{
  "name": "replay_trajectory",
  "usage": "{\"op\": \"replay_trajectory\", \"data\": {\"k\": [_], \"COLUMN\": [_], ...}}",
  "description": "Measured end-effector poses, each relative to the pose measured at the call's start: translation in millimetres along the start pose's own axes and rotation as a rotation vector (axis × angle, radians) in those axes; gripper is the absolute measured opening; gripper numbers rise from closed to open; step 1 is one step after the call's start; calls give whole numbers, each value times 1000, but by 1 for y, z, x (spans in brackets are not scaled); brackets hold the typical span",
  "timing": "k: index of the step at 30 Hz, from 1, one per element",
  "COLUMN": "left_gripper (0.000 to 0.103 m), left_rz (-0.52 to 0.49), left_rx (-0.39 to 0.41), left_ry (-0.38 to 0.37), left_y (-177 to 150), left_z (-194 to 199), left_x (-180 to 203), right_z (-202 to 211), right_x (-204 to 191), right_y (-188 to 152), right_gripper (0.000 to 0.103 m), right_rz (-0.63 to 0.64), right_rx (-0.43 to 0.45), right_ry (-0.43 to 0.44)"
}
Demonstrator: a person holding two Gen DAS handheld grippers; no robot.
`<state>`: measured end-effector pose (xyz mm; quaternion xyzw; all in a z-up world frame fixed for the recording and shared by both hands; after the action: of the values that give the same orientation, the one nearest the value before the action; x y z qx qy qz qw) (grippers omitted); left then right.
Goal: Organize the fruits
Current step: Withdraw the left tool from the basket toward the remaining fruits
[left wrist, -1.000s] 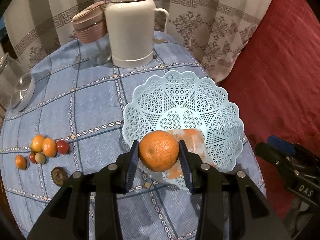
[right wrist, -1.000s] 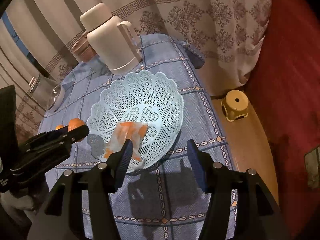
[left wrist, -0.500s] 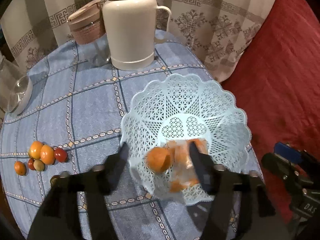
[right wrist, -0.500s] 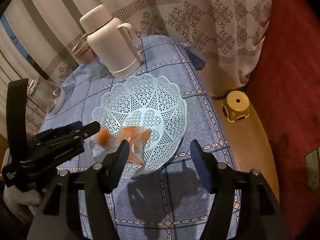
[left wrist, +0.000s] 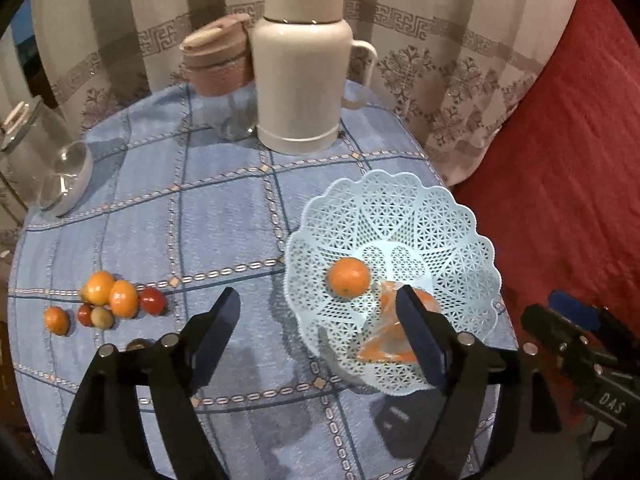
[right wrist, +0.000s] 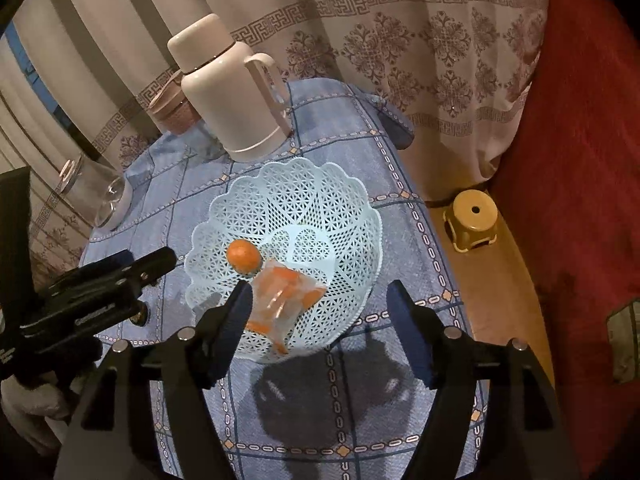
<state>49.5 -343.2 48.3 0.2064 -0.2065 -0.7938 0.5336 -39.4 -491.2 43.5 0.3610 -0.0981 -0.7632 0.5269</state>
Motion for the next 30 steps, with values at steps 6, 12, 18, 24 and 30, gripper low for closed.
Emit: {"op": "replay_trajectory", "data": {"k": [6,12,18,24,30], "left_gripper": [80,80,80,80,80], "left_rz": [32,71,112,133,178], "left_rx": [23,52,63,64,68], "left_ry": [46,96,118,128,152], "left_y": [-4,-8,-17,-31,-44], "left_z": [15,34,49,59,71], "left_x": [-23,-51,-77,-97,-132], "right_z": [4,13,23,31,32], "right_x": [-13,-35,-62,-86,-117], "right_y": [7,18,26,30,31], "right_gripper": [79,84,84,90,90], "right_rz": [18,57,102,126,142], "right_rx": [22,57,87,118,141], "right_ry": [1,13,25,40,78]}}
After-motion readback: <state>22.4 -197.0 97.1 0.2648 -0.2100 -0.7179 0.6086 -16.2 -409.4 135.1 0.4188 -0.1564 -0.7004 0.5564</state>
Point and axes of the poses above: each gripper's, at about its wrist camera, not at the fingertips, and z roughly against the way its jaws point, x to its right, y to its top, the point moved 10 cm from there along -z, roughly the way its jaws point, and after that the axes turned 11 degrees about y, right-handed, at the moved point
